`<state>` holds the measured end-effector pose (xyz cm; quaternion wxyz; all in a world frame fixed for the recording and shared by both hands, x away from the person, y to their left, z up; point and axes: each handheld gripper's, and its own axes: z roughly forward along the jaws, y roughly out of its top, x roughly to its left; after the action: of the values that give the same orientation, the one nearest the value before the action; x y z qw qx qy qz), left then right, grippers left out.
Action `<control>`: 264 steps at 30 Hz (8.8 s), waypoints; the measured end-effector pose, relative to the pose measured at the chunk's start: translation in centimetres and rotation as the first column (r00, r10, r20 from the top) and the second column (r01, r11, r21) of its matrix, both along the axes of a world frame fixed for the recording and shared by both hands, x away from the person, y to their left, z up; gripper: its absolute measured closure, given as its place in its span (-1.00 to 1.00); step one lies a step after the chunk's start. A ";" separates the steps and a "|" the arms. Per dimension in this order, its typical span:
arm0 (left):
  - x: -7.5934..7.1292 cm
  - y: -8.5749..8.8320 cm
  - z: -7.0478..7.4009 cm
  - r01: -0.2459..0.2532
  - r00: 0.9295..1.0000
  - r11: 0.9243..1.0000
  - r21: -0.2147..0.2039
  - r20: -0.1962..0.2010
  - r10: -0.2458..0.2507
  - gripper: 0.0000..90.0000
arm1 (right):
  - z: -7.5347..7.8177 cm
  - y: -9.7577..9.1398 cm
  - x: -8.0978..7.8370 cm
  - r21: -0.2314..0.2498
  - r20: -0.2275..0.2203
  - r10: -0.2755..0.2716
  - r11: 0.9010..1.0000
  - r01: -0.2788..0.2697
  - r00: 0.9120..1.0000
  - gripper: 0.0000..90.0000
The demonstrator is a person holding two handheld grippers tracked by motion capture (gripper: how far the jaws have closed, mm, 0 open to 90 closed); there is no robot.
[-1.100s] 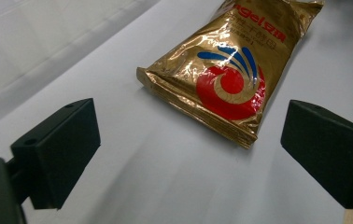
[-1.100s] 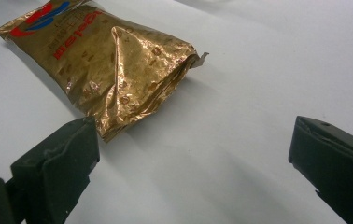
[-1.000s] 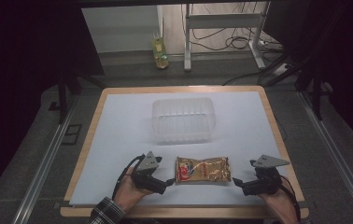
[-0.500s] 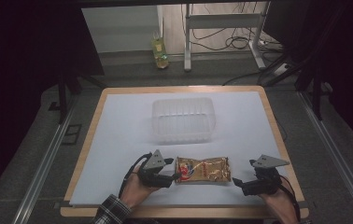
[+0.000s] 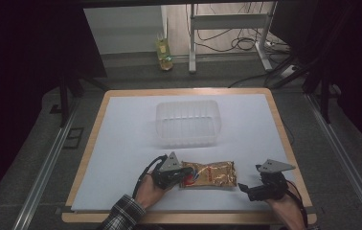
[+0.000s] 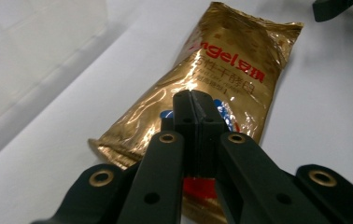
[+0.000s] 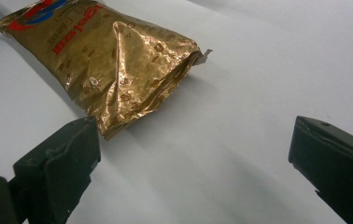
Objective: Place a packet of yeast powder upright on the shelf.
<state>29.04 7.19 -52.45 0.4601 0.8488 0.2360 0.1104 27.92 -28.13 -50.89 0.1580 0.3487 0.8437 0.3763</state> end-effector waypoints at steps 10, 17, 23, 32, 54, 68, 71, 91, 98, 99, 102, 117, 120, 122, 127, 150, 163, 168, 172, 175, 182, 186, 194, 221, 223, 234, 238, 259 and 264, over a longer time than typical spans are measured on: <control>0.6 -0.6 -0.8 0.019 1.000 0.999 0.039 -0.009 -0.019 0.99 | -0.1 0.0 0.0 0.005 -0.006 -0.006 1.000 0.006 1.000 -0.95; 0.4 -0.5 -0.8 0.012 1.000 0.997 0.072 0.001 -0.012 0.99 | -0.1 0.0 0.0 -0.001 -0.009 -0.004 1.000 0.004 1.000 -0.95; 0.0 -0.3 -1.0 -0.004 1.000 0.996 0.090 0.027 0.001 1.00 | -0.1 0.0 0.0 -0.002 -0.012 -0.004 1.000 0.004 1.000 -0.95; -0.2 0.2 -1.2 -0.017 1.000 0.996 0.093 0.009 0.016 1.00 | -0.1 0.0 -0.1 -0.001 -0.021 -0.005 1.000 0.005 1.000 -0.95; -0.4 0.4 -1.3 -0.032 0.999 0.991 0.130 0.010 0.031 1.00 | 0.4 0.6 -0.2 0.049 -0.067 0.045 0.998 -0.042 0.997 -0.95; -0.3 0.5 -1.9 -0.033 0.999 0.986 0.166 -0.005 0.035 1.00 | 0.1 2.6 0.1 0.075 -0.110 0.127 0.990 -0.119 0.986 -0.95; -0.2 0.6 -2.0 -0.033 0.999 0.987 0.155 -0.010 0.035 1.00 | 0.0 3.1 0.3 0.081 -0.119 0.144 0.988 -0.135 0.982 -0.95; 0.0 0.8 -2.0 -0.020 0.999 0.989 0.145 -0.023 0.024 0.99 | -0.2 6.1 2.9 0.193 -0.184 0.227 0.962 -0.192 0.956 -0.95; 0.1 0.9 -2.0 -0.015 1.000 0.989 0.144 -0.022 0.019 0.99 | 0.3 6.7 3.9 0.206 -0.204 0.211 0.964 -0.169 0.956 -0.94; 0.1 0.9 -2.0 -0.017 0.999 0.990 0.139 -0.024 0.021 0.99 | 0.3 6.9 4.1 0.209 -0.207 0.213 0.963 -0.170 0.955 -0.94; 0.1 0.9 -2.0 -0.017 0.999 0.991 0.135 -0.030 0.021 0.99 | 0.3 7.3 4.6 0.212 -0.225 0.210 0.964 -0.162 0.952 -0.94; 0.2 1.0 -2.0 -0.022 0.999 0.992 0.125 -0.038 0.027 0.96 | 1.3 7.3 5.4 0.261 -0.317 0.164 0.962 -0.081 0.934 0.07; 0.2 1.0 -2.0 -0.027 0.999 0.993 0.118 -0.041 0.032 0.91 | 1.6 7.1 5.4 0.267 -0.326 0.169 0.960 -0.081 0.930 0.27; 0.2 1.1 -2.0 -0.030 0.999 0.993 0.118 -0.039 0.035 0.85 | 1.7 7.1 5.4 0.255 -0.336 0.163 0.964 -0.077 0.927 0.35; 0.2 1.3 -1.9 -0.040 0.998 0.994 0.099 -0.039 0.044 0.70 | 2.0 7.2 5.2 0.237 -0.352 0.148 0.969 -0.065 0.924 0.46; -0.8 2.2 -1.3 -0.045 0.999 0.995 0.093 0.002 0.045 -0.20 | 3.4 6.1 5.0 0.289 -0.340 0.170 0.955 -0.069 0.925 0.60; -1.9 3.0 -0.6 -0.082 0.997 0.994 0.068 0.023 0.080 -0.73 | 4.5 5.3 5.0 0.307 -0.323 0.159 0.950 -0.056 0.933 0.60; -2.2 3.1 -0.5 -0.099 0.995 0.993 0.064 0.016 0.098 -0.90 | 5.0 5.0 5.2 0.330 -0.318 0.155 0.943 -0.044 0.935 0.60; -2.5 3.2 -0.5 -0.113 0.994 0.991 0.077 0.023 0.111 -0.96 | 5.5 4.8 5.6 0.348 -0.317 0.151 0.937 -0.033 0.936 0.61; -2.8 3.6 -0.5 -0.114 0.993 0.991 0.069 0.028 0.113 -0.97 | 5.7 4.7 5.7 0.356 -0.319 0.151 0.934 -0.030 0.936 0.61; -3.2 4.2 -0.5 -0.114 0.993 0.992 0.060 0.049 0.112 -0.99 | 6.5 4.9 6.3 0.372 -0.317 0.155 0.928 -0.027 0.936 0.61; -3.2 4.1 -0.5 -0.112 0.992 0.991 0.072 0.058 0.108 -0.99 | 6.9 5.1 6.8 0.382 -0.325 0.149 0.924 -0.015 0.934 0.61; -3.3 4.1 -0.4 -0.110 0.992 0.992 0.066 0.069 0.105 -0.99 | 7.8 5.5 8.0 0.393 -0.328 0.145 0.919 -0.004 0.934 0.61; -3.5 3.9 -0.3 -0.087 0.994 0.995 0.058 0.072 0.083 -0.99 | 10.6 8.2 13.0 0.410 -0.303 0.100 0.911 0.035 0.948 0.61; -3.5 3.9 -0.4 -0.086 0.994 0.995 0.056 0.074 0.081 -0.99 | 10.7 8.5 13.3 0.410 -0.302 0.100 0.912 0.035 0.948 0.61; -3.4 3.9 -0.4 -0.081 0.994 0.994 0.071 0.075 0.076 -0.99 | 11.1 10.9 15.4 0.403 -0.294 0.086 0.914 0.042 0.952 0.61; -3.4 3.8 -0.4 -0.082 0.994 0.994 0.071 0.071 0.077 -0.99 | 11.0 12.2 16.2 0.398 -0.297 0.084 0.917 0.043 0.951 0.61; -3.4 3.9 -0.4 -0.078 0.995 0.995 0.069 0.072 0.072 -0.99 | 9.7 17.3 19.8 0.343 -0.344 0.049 0.936 0.077 0.938 0.58; -3.4 3.9 -0.4 -0.077 0.995 0.995 0.069 0.072 0.072 -0.99 | 9.5 18.2 20.2 0.351 -0.350 0.054 0.933 0.078 0.935 0.54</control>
<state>25.60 11.06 -52.84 0.4330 0.8510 0.2470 0.1654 48.16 -9.94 -41.41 -0.0606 0.4389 0.7728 0.4544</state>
